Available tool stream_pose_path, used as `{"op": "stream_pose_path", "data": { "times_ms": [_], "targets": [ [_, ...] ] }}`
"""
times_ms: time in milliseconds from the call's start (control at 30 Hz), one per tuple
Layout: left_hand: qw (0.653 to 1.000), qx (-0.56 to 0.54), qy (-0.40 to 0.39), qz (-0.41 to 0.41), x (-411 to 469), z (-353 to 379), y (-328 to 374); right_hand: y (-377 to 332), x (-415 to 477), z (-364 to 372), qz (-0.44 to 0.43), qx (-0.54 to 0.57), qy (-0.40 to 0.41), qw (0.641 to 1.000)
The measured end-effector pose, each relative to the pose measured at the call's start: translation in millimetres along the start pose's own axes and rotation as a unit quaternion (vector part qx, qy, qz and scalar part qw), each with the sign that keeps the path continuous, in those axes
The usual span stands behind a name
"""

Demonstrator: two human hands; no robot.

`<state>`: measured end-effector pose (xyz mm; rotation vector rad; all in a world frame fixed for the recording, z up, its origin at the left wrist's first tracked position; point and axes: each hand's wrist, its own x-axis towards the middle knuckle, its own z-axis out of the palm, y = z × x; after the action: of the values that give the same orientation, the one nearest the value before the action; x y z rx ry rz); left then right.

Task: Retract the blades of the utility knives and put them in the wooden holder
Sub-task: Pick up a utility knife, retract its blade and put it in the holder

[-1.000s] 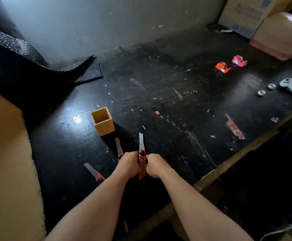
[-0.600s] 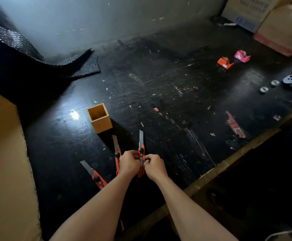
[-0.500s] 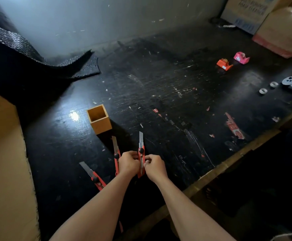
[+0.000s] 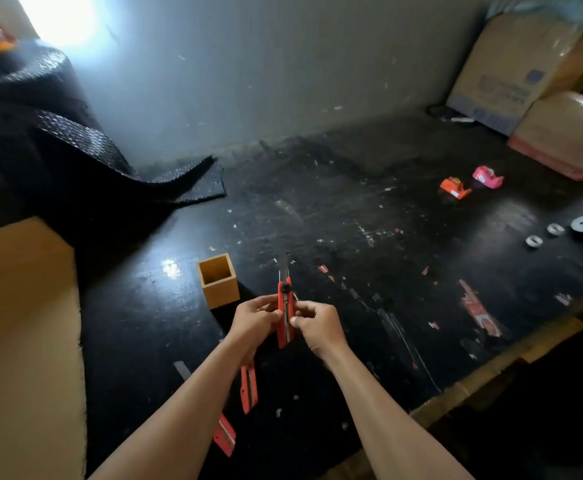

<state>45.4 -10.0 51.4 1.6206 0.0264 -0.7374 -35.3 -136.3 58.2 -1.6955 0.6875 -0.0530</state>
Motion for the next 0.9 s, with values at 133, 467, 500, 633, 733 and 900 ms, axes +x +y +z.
{"op": "stream_pose_path", "data": {
  "times_ms": [133, 467, 500, 633, 733, 900],
  "targets": [
    [0.998, -0.021, 0.026, 0.057, -0.8, -19.1, 48.3, -50.2, 17.5, 2.9, -0.049, 0.045, -0.036, 0.997],
    [0.969, -0.099, 0.115, 0.197, -36.9, -63.0, 183.7, -205.1, 51.8, 10.6, -0.22, 0.07, -0.16, 0.96],
    [0.965, -0.101, 0.122, 0.208, -42.0, -67.0, 194.9, -217.8, 52.2, 11.5, -0.229, 0.074, -0.163, 0.957],
    [0.951, -0.105, 0.138, 0.256, -58.4, -80.1, 229.6, -265.6, 51.5, 12.6, -0.271, 0.074, -0.165, 0.945],
    [0.945, -0.098, 0.131, 0.284, -69.7, -86.8, 250.9, -295.7, 49.0, 13.9, -0.296, 0.078, -0.164, 0.938],
    [0.938, -0.093, 0.147, 0.301, -86.0, -96.2, 276.9, -333.9, 39.2, 20.2, -0.385, 0.081, -0.118, 0.912]
  ]
}}
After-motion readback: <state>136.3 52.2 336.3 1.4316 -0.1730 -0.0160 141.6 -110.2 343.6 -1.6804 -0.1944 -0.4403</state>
